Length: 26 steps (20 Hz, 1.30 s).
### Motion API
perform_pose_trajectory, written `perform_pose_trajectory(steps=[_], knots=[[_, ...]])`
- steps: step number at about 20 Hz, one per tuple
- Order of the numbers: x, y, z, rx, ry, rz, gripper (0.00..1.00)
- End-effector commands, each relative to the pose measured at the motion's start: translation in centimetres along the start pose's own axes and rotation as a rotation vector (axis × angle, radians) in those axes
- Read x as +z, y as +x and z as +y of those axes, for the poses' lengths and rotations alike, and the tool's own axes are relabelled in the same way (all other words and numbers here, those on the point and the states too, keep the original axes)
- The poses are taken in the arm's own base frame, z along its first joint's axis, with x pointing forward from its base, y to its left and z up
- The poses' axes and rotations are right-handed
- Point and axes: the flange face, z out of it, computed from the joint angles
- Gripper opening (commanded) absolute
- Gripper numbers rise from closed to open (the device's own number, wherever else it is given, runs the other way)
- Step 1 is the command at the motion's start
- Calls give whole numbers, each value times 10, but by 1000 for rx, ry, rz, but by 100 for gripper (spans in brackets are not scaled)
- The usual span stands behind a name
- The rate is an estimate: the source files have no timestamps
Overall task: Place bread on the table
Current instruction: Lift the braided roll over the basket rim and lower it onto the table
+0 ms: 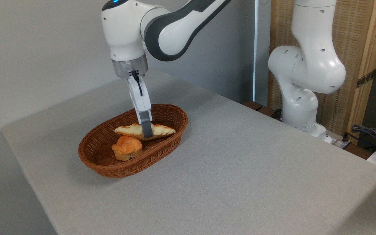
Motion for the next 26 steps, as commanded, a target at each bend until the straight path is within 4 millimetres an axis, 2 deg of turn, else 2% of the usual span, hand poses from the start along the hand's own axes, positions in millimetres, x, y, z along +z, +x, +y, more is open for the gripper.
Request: perform_pose_trajectory(steps=[1, 4, 7, 12, 15, 18, 20, 22, 23, 25, 26], knots=[[-8, -1, -4, 5, 6, 29, 28], [-36, 0, -14, -9, -8, 23, 28], [-71, -18, -39, -60, -28, 18, 28], [-107, -50, -73, -156, -37, 73, 28], [-102, -73, -96, -194, -29, 67, 28], [-98, -111, -121, -236, -35, 75, 29], [-93, -118, -128, -240, -38, 70, 30], [-73, -125, -142, -254, -52, 56, 30], [-61, -126, -148, -263, -65, 48, 40], [-37, -121, -156, -269, -79, 39, 72], [-31, -119, -159, -269, -74, 40, 75]])
